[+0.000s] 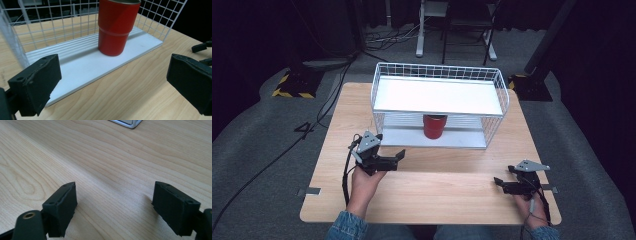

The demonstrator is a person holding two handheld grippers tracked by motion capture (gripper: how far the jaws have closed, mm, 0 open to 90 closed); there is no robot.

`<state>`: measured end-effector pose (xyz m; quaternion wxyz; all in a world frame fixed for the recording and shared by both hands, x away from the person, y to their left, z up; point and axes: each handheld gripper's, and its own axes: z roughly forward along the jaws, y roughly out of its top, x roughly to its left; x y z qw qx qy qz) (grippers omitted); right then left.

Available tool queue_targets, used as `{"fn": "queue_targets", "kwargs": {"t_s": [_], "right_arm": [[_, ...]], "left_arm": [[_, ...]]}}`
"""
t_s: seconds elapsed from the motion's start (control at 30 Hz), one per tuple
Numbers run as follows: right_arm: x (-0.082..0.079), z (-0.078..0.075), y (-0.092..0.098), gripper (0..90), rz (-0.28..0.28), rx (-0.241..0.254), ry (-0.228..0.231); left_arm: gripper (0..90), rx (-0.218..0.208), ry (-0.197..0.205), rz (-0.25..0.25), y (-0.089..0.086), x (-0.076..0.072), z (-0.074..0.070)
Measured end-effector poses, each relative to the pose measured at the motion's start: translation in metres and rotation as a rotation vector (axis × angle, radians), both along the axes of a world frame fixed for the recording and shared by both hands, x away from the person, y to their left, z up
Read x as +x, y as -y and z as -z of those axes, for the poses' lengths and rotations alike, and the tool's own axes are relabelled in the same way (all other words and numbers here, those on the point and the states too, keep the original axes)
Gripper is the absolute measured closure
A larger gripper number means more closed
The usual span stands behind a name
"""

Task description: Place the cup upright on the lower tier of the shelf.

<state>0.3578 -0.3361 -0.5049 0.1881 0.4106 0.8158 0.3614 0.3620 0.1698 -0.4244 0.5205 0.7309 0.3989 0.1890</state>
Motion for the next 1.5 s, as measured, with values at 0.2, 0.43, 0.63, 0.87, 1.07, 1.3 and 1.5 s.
{"fn": "queue_targets", "kwargs": {"t_s": [0.2, 0.43, 0.63, 0.87, 1.07, 1.3, 1.5], "right_arm": [[0.000, 0.000, 0.000, 20.0, 0.000, 0.000, 0.000], [0.000, 0.000, 0.000, 19.8, -0.003, -0.001, 0.001], [0.000, 0.000, 0.000, 19.8, -0.003, -0.002, 0.001], [0.000, 0.000, 0.000, 19.7, -0.004, -0.002, 0.001], [0.000, 0.000, 0.000, 19.7, -0.005, -0.002, 0.000], [-0.001, 0.000, 0.000, 19.7, -0.008, -0.004, 0.003], [0.000, 0.000, -0.001, 19.7, -0.009, -0.004, 0.003]], "left_arm": [[0.1, 0.013, -0.006, 0.010, -0.015, -0.017, -0.007], [0.1, 0.048, -0.022, 0.008, -0.030, -0.033, -0.009], [0.1, 0.053, -0.040, -0.017, -0.052, -0.051, -0.003], [6.3, 0.114, -0.073, -0.051, -0.072, -0.063, 0.005], [5.8, 0.205, -0.145, -0.071, -0.082, -0.064, 0.020], [4.3, 0.213, -0.236, -0.084, -0.094, -0.060, 0.042], [4.2, 0.234, -0.270, -0.091, -0.096, -0.057, 0.055]]}}
